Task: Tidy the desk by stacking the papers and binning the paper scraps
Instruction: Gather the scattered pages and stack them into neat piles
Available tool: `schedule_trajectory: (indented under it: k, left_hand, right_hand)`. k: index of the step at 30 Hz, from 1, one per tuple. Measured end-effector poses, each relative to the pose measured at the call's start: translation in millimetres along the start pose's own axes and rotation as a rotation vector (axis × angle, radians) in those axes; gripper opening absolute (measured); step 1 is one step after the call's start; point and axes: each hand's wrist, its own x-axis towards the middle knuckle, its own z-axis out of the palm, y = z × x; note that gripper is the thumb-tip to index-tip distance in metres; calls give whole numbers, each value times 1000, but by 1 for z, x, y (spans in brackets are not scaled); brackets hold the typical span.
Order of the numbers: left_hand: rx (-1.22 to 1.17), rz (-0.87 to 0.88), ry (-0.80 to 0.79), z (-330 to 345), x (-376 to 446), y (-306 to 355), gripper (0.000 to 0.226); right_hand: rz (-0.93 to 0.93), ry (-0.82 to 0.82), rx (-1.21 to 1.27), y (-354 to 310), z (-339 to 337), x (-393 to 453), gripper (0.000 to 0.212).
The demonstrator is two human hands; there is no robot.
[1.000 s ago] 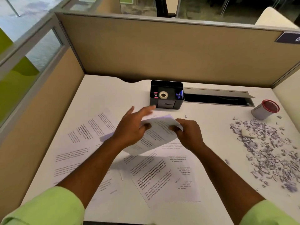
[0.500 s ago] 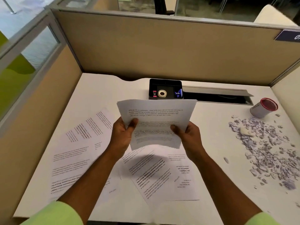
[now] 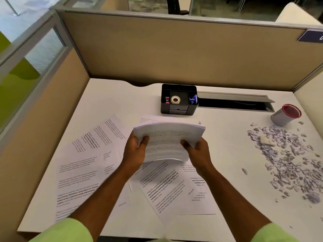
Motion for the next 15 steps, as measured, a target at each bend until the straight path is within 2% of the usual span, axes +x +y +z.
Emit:
schedule_trajectory:
  k: [2,4,7,10,12,15]
  left_hand:
    - [6,-16,-18,-1,0,-6,41]
    - [48,-41,-34,2,-2,-11,37]
    - [140,-36,76,9,0,-7,19]
    - [152,-4,173,11,6,5,17]
    - [82,0,190,6,12,8,24]
    - [-266,-24,125,-2,18,9,40]
  right_hand:
    - [11,-7,-4,4,1,-4,40]
    - [40,-26,-74,12,1,-9,42]
    - [28,-14,-135,14,-1,-7,34]
    - [-89,29,-178,5,-5,1,32]
    - [-108,116,-218,2,-11,4,54]
    - [110,235,-79,6,-24,3,100]
